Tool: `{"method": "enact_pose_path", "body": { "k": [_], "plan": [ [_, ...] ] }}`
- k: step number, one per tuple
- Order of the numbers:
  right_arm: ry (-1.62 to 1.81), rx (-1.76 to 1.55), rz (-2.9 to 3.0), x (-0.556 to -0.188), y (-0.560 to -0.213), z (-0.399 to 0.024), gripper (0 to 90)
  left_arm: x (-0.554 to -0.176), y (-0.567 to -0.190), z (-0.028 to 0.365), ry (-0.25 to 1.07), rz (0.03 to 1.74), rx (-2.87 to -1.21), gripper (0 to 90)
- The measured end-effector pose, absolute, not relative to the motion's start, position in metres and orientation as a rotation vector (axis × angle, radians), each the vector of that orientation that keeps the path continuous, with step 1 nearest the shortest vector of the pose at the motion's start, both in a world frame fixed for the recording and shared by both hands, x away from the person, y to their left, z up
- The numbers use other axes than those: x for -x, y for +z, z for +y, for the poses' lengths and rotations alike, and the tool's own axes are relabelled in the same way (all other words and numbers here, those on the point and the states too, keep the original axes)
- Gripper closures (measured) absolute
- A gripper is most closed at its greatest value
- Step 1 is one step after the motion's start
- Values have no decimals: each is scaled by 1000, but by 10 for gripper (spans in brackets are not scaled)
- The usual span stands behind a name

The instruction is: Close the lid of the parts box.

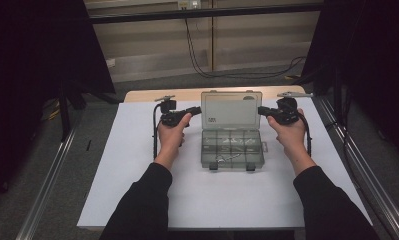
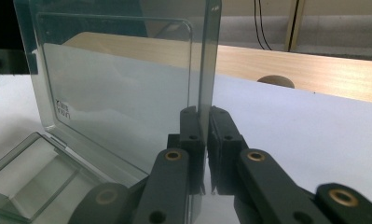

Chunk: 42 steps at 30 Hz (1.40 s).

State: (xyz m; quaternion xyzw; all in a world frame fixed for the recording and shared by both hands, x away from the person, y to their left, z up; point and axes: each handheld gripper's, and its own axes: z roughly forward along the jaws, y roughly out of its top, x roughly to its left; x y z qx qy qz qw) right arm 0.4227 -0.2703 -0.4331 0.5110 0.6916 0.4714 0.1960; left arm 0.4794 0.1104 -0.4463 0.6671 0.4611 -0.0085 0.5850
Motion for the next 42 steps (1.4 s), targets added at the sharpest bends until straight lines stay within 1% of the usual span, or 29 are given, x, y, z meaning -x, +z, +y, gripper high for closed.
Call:
{"method": "enact_pose_path", "body": {
  "k": [2, 7, 9, 11, 15, 18, 23, 26, 29, 36, 38, 40, 41, 42],
  "plan": [
    [1317, -1420, 1932, -421, -433, -270, 855, -481, -445, 113, -54, 1061, -1540, 669],
    [1330, -1400, 1919, -416, -434, -270, 855, -482, -442, 115, -96, 1071, -1497, 748],
    [1331, -1391, 1911, -414, -435, -271, 855, -484, -441, 115, -122, 1081, -1482, 756],
    [1338, -1384, 1914, -412, -435, -271, 855, -485, -441, 114, -124, 1103, -1461, 782],
    [1344, -1366, 1910, -409, -435, -272, 853, -490, -439, 113, -128, 1142, -1463, 862],
    [1349, -1352, 1914, -409, -436, -272, 853, -494, -437, 108, -118, 1133, -1534, 900],
    [1366, -1332, 1911, -408, -437, -273, 852, -500, -437, 97, -148, 1137, -1576, 900],
    [1381, -1295, 1917, -408, -438, -272, 851, -504, -438, 96, -145, 1136, -1579, 900],
    [1385, -1275, 1918, -409, -438, -272, 851, -506, -438, 94, -178, 1137, -1552, 900],
    [1400, -1280, 1913, -407, -439, -273, 839, -502, -435, 89, -168, 1110, -1588, 900],
    [1417, -1300, 1922, -406, -438, -274, 819, -501, -434, 90, -169, 1091, -1601, 900],
    [1455, -1307, 1932, -404, -437, -276, 762, -499, -432, 91, -158, 1072, -1630, 900],
    [1464, -1314, 1931, -403, -437, -278, 717, -499, -432, 91, -152, 1072, -1634, 900],
    [1474, -1321, 1928, -402, -437, -279, 704, -497, -431, 91, -148, 1073, -1626, 900]
  ]
}}
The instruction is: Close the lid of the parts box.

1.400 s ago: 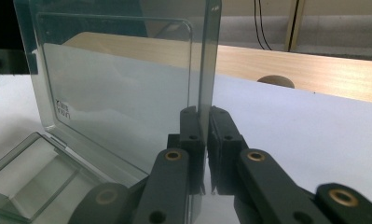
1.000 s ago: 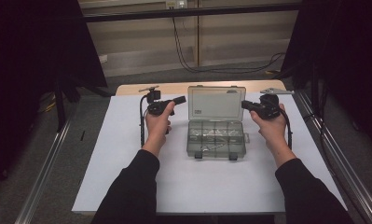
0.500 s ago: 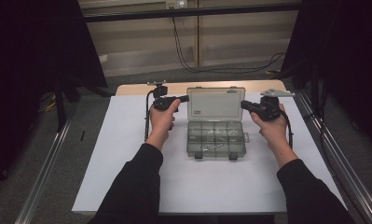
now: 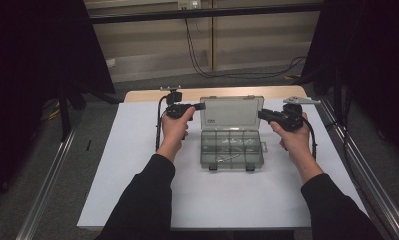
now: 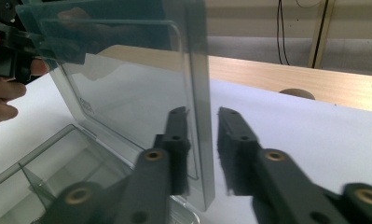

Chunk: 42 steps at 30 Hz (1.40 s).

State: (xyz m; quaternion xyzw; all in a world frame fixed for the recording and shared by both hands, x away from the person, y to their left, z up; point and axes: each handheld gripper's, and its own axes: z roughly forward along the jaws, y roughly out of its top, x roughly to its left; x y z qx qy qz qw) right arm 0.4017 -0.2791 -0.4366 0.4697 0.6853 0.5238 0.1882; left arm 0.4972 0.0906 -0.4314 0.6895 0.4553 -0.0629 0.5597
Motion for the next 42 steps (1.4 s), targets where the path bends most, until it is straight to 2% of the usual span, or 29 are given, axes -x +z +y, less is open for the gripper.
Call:
{"method": "enact_pose_path", "body": {
  "k": [8, 9, 11, 12, 28, 34, 42],
  "plan": [
    [1548, -1264, 1919, -383, -425, -293, 777, -487, -431, 90, -128, 1049, -1633, 900],
    [1552, -1259, 1916, -382, -422, -294, 796, -486, -431, 90, -133, 1046, -1628, 900],
    [1549, -1278, 1889, -379, -417, -295, 890, -483, -430, 90, -134, 1041, -1632, 900],
    [1545, -1292, 1883, -379, -415, -295, 900, -481, -429, 89, -126, 1045, -1625, 900],
    [1484, -1371, 1859, -376, -400, -275, 900, -455, -420, 93, -97, 936, -1667, 900],
    [1461, -1315, 1898, -369, -401, -268, 900, -442, -415, 92, -27, 880, -1746, 900],
    [1470, -1303, 1909, -358, -404, -267, 900, -427, -412, 94, 8, 853, -1756, 900]
  ]
}}
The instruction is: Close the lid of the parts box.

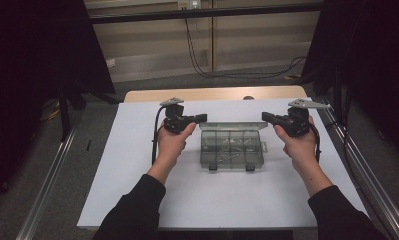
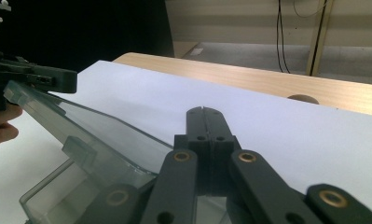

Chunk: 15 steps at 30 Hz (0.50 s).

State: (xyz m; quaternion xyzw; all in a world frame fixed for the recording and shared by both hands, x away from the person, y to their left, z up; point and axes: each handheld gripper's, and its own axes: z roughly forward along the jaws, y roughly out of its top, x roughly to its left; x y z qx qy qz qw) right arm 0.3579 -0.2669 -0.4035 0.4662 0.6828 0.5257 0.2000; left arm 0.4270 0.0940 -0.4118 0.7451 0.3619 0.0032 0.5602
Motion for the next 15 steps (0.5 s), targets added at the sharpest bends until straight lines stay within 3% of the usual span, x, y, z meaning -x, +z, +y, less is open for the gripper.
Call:
{"method": "enact_pose_path", "body": {
  "k": [15],
  "plan": [
    [1463, -1255, 1957, -331, -410, -251, 900, -399, -416, 97, 37, 808, -1782, 900]
  ]
}}
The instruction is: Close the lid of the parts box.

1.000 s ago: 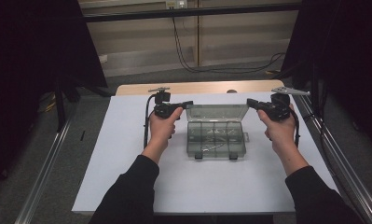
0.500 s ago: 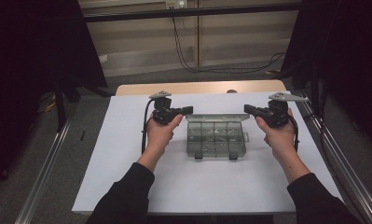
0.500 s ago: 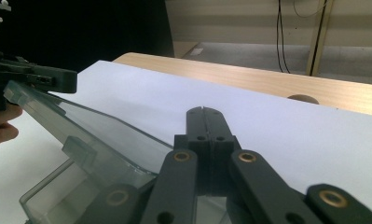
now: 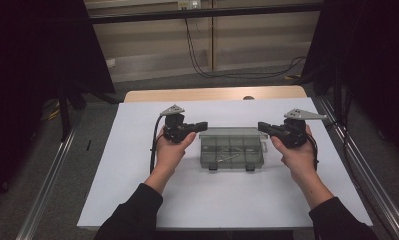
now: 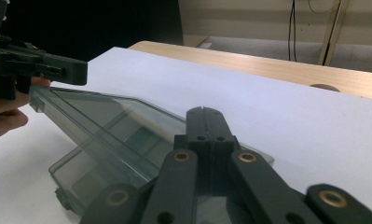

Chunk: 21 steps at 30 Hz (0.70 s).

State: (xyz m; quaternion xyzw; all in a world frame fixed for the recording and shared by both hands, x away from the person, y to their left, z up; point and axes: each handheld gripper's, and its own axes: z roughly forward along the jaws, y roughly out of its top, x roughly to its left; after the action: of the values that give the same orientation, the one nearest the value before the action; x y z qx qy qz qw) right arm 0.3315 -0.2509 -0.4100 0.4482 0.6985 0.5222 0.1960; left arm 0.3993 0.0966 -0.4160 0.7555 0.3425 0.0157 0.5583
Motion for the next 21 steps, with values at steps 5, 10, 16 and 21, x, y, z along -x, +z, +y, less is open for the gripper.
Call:
{"method": "enact_pose_path", "body": {
  "k": [5, 10, 16, 21],
  "plan": [
    [1457, -1239, 1955, -324, -411, -247, 900, -389, -419, 98, 34, 802, -1782, 900],
    [1456, -1226, 1951, -314, -411, -247, 900, -380, -422, 100, 45, 791, -1791, 900],
    [1469, -1243, 1933, -305, -417, -250, 900, -372, -423, 102, 51, 789, -1776, 900],
    [1463, -1252, 1930, -299, -425, -253, 900, -366, -426, 105, 54, 788, -1775, 900]
  ]
}}
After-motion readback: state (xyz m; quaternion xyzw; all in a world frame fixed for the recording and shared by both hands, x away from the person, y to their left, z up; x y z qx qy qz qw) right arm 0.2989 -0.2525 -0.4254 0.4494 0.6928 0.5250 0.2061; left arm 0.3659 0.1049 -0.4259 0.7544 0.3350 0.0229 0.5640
